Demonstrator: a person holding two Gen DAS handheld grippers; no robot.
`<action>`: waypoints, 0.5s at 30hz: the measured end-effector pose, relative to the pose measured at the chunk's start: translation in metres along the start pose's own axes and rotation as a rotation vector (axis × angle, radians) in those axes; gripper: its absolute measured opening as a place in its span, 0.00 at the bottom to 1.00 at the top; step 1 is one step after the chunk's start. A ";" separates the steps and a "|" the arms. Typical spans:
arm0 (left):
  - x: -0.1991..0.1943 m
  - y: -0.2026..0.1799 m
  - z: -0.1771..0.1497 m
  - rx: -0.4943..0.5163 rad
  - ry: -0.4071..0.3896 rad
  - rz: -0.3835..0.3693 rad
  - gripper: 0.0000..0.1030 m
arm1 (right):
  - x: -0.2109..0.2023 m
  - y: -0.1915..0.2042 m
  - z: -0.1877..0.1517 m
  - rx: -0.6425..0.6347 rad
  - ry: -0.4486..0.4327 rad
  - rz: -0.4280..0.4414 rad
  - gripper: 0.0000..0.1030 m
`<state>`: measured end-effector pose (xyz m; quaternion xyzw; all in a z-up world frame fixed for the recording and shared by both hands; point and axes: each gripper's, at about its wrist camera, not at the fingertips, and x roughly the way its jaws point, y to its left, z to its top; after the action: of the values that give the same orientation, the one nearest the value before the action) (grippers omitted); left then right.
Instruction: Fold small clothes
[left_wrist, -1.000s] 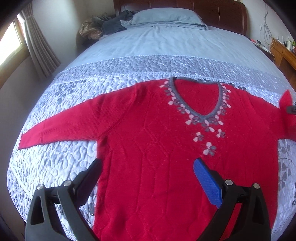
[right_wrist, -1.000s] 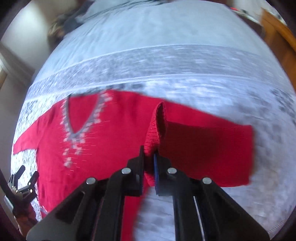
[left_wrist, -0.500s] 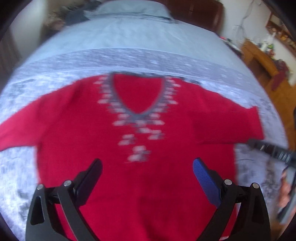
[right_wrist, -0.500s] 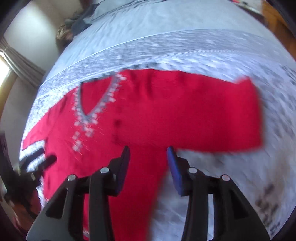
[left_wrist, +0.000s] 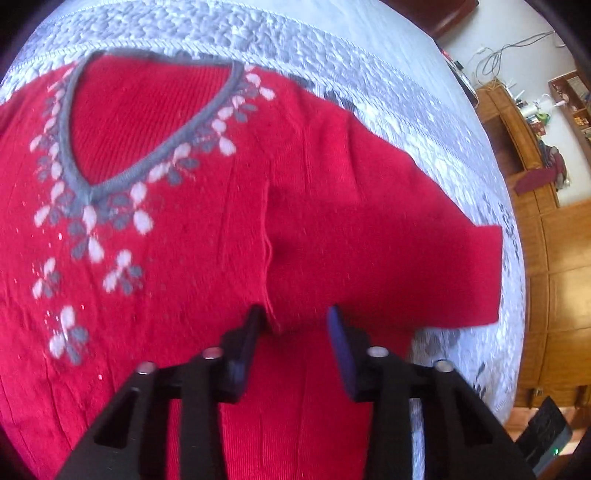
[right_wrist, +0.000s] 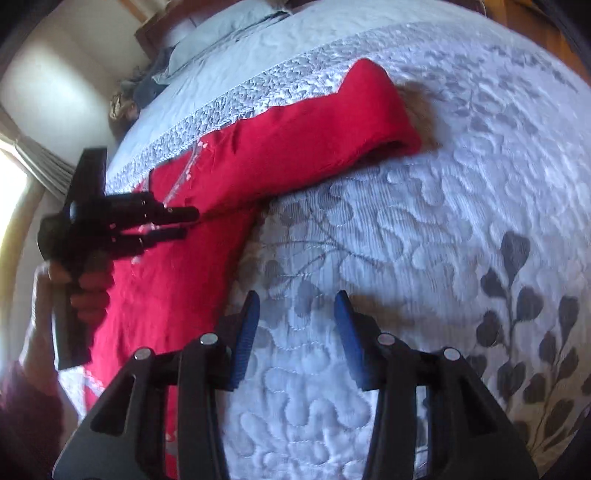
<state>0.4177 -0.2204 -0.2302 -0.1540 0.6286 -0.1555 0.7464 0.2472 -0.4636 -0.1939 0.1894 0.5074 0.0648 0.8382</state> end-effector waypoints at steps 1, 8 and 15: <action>0.002 -0.001 0.002 -0.006 -0.007 0.008 0.21 | 0.000 0.000 0.000 0.001 0.002 0.012 0.42; -0.016 0.003 0.010 -0.044 -0.077 -0.034 0.04 | 0.001 -0.005 -0.003 0.013 -0.005 0.003 0.42; -0.096 0.036 0.021 -0.050 -0.302 -0.007 0.04 | 0.005 -0.002 -0.001 0.003 -0.016 -0.024 0.40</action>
<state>0.4241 -0.1469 -0.1569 -0.1961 0.5123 -0.1176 0.8278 0.2482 -0.4638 -0.1989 0.1853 0.5030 0.0525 0.8425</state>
